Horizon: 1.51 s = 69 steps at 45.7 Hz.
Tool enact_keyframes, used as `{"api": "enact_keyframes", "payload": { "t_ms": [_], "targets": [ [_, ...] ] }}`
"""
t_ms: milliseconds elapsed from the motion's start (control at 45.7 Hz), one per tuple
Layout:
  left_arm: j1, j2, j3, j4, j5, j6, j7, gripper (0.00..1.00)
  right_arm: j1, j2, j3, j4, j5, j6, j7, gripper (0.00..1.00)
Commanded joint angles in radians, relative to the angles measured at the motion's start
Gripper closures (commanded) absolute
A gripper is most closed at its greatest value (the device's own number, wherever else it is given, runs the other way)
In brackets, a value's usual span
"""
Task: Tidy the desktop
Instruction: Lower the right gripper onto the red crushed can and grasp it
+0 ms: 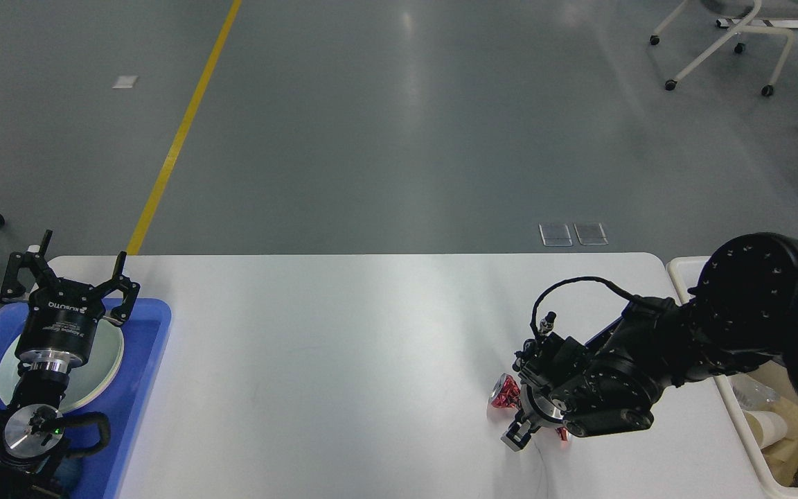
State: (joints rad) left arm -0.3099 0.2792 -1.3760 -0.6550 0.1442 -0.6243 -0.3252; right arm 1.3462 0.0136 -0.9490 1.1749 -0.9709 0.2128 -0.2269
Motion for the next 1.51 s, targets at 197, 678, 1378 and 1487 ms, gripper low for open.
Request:
{"api": "enact_keyframes", "payload": {
  "t_ms": [197,678,1378,1487],
  "targets": [
    [0.000,0.000,0.000,0.000,0.000,0.000,0.000,0.03,-0.035,0.000,-0.010,-0.032,0.003,-0.024,0.000,0.26],
    [0.000,0.000,0.000,0.000,0.000,0.000,0.000,0.03,-0.035,0.005,-0.013,-0.034,0.008,-0.024,-0.002,0.56],
    [0.000,0.000,0.000,0.000,0.000,0.000,0.000,0.03,-0.024,-0.004,-0.043,-0.041,0.050,-0.024,-0.008,1.00],
    [0.000,0.000,0.000,0.000,0.000,0.000,0.000,0.03,-0.012,-0.006,-0.043,-0.041,0.103,-0.021,-0.006,1.00]
  ]
}}
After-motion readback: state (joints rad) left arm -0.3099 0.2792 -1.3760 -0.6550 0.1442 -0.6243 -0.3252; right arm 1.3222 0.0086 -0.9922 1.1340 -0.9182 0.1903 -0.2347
